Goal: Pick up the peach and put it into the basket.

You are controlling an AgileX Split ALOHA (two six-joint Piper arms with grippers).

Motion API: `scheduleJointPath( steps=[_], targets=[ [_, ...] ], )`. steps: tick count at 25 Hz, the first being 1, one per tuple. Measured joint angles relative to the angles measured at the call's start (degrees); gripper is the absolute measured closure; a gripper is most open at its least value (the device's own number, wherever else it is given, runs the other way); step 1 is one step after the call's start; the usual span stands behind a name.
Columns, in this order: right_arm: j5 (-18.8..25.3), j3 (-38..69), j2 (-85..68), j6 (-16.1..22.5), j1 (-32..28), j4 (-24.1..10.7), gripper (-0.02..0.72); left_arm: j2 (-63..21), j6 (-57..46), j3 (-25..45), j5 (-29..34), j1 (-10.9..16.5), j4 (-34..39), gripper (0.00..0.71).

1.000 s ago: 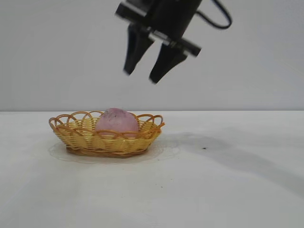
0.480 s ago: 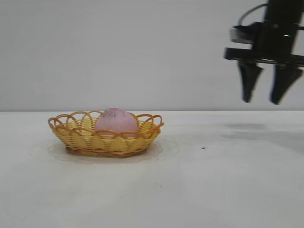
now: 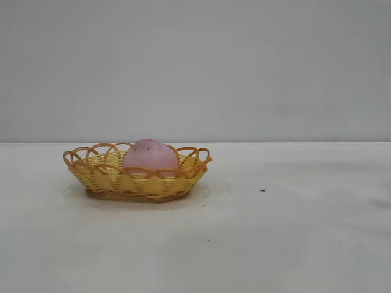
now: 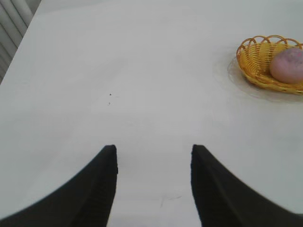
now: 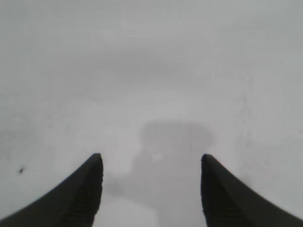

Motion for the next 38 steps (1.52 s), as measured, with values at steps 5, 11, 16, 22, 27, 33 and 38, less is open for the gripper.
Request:
scheduleJointPath(
  steps=[5,11,16,22,27,33,38],
  targets=[
    [8.39,5.79,-19.56,1.30,0.00,-1.76,0.316,0.00,0.00,0.00,0.00,0.00,0.00,0.398],
    [14.91,6.31,-26.56,0.26,0.00,-4.04,0.316,-0.07,0.00,0.00,0.00,0.00,0.00,0.398],
    [13.47,7.99,-35.80,-1.26,0.00,-3.82,0.316,-0.07,0.00,0.00,0.00,0.00,0.00,0.398],
    [13.25,8.34,-46.78,-2.64,0.00,-3.06,0.316,-0.07,-0.08,0.00,0.00,0.00,0.00,0.398],
    [13.25,8.34,-53.01,-2.74,0.00,-3.06,0.316,-0.07,-0.08,0.00,0.00,0.00,0.00,0.398],
    [13.37,8.34,-53.29,-2.76,0.00,-3.06,0.316,-0.07,-0.08,0.00,0.00,0.00,0.00,0.398],
    [13.37,8.34,-53.29,-2.76,0.00,-3.06,0.316,-0.07,-0.08,0.00,0.00,0.00,0.00,0.398]
  ],
)
